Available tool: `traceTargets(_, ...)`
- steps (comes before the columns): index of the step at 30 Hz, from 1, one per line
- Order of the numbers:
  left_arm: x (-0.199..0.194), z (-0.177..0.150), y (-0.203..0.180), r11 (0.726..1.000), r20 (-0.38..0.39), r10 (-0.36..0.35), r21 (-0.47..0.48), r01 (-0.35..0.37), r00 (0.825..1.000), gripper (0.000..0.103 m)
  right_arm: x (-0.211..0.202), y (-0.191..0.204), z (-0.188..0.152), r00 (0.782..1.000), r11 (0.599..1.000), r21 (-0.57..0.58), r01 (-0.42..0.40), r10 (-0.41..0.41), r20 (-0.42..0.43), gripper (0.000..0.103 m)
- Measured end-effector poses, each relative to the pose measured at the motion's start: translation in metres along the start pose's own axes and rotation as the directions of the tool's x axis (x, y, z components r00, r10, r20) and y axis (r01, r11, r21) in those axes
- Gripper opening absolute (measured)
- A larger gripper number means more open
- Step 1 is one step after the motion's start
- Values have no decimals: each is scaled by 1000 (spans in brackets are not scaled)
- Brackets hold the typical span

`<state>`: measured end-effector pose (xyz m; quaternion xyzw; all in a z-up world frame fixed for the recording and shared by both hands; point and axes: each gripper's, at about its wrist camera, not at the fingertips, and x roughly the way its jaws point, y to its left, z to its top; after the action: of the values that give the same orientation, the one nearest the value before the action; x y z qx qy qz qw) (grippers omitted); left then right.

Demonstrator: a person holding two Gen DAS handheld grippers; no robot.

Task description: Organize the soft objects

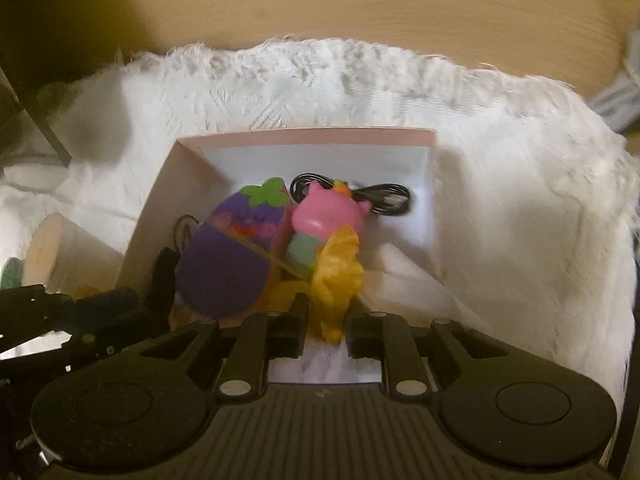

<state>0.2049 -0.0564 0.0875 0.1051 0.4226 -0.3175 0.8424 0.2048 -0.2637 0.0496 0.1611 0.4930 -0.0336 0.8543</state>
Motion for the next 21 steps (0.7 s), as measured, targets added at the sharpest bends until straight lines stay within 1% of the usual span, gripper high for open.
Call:
traceTargets(1,-3,-1,0,1000,4,-8,7,8,1000,23,-7,-2,-3,1000,1000,23,-16,15,11,41)
traceTargets(3,-11,-3,0,1000,18,-26,6,26,999,23,-24,-8,-8,997,994,88,-63,59,57,59)
traceTargets(5,-20,-7,5,999,44,-48,-9,48,998,22,-45,-13,-14,989,984,140,-111,95,117,59)
traceTargets(7,-28,-14,12,998,75,-54,-28,56,996,23,-65,-12,-20,980,979,153,-131,104,171,59)
traceTargets(9,-35,-26,19,997,124,-44,-59,52,991,22,-84,-10,-29,972,982,153,-112,76,220,59)
traceTargets(11,-45,-43,24,994,189,-28,-102,48,982,22,-96,-10,-39,967,984,159,-86,44,253,60)
traceTargets(13,-54,-65,25,987,248,-11,-154,50,969,22,-103,-10,-51,962,984,169,-49,1,272,61)
traceTargets(15,-57,-89,21,978,280,18,-203,41,960,22,-105,-10,-67,957,987,158,-20,-27,289,62)
traceTargets(17,-55,-115,12,965,282,65,-263,12,957,22,-103,-4,-85,950,996,94,8,-37,310,64)
traceTargets(19,-51,-141,0,947,272,119,-320,-27,955,22,-98,6,-106,943,999,-20,47,-37,332,64)
traceTargets(20,-50,-152,-7,937,265,158,-345,-59,951,22,-95,12,-116,939,994,-90,58,-23,344,65)
traceTargets(21,-49,-163,-13,918,251,209,-384,-101,945,22,-92,16,-125,936,986,-152,63,-5,353,67)
